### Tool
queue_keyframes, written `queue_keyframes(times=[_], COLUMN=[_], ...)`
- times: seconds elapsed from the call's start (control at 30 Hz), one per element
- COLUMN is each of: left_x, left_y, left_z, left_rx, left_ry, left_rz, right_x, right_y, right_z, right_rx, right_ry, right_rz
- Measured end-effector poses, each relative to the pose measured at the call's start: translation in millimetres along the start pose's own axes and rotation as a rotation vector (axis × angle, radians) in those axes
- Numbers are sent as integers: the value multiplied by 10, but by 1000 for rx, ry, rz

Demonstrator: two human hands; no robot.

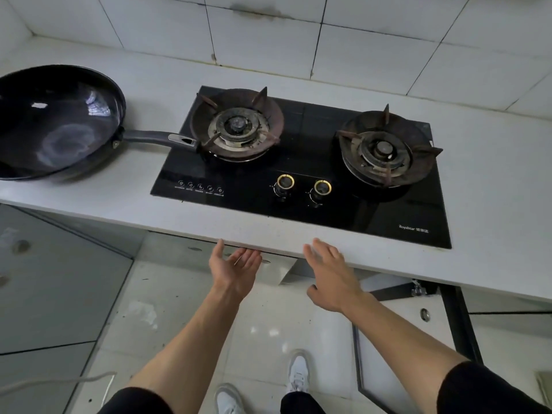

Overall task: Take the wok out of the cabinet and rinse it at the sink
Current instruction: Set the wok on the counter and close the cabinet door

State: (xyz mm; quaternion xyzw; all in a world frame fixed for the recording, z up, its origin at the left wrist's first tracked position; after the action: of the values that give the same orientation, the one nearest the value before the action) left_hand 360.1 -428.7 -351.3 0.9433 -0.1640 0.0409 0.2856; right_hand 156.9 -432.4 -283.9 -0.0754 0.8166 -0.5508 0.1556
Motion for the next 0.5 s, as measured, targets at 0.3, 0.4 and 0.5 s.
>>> queue_keyframes(times=[0.3, 0.4, 0.5], left_x=[74, -45, -219], left_y=[71, 343, 551], left_z=[-437, -607, -686], left_rx=[35, -33, -177], left_ry=[481, 835, 1075], left_rz=[1418, 1897, 2253], right_x=[20, 69, 192], right_y=[-40, -121, -183], right_z=[-4, 17, -89], right_rx=[-34, -67, -61], right_ry=[22, 24, 43], right_rz=[77, 165, 333])
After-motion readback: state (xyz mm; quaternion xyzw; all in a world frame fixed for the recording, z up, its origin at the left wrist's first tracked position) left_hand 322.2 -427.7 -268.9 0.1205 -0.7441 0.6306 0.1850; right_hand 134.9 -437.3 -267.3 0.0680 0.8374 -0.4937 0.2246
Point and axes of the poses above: each hand's wrist, its own z-axis towards the middle knuckle, its own y-axis out of the palm, x = y × z, the point moved 5 cm from there along z, towards the middle knuckle, and after that the axes turned 3 degrees about x, right-handed, at the moved point
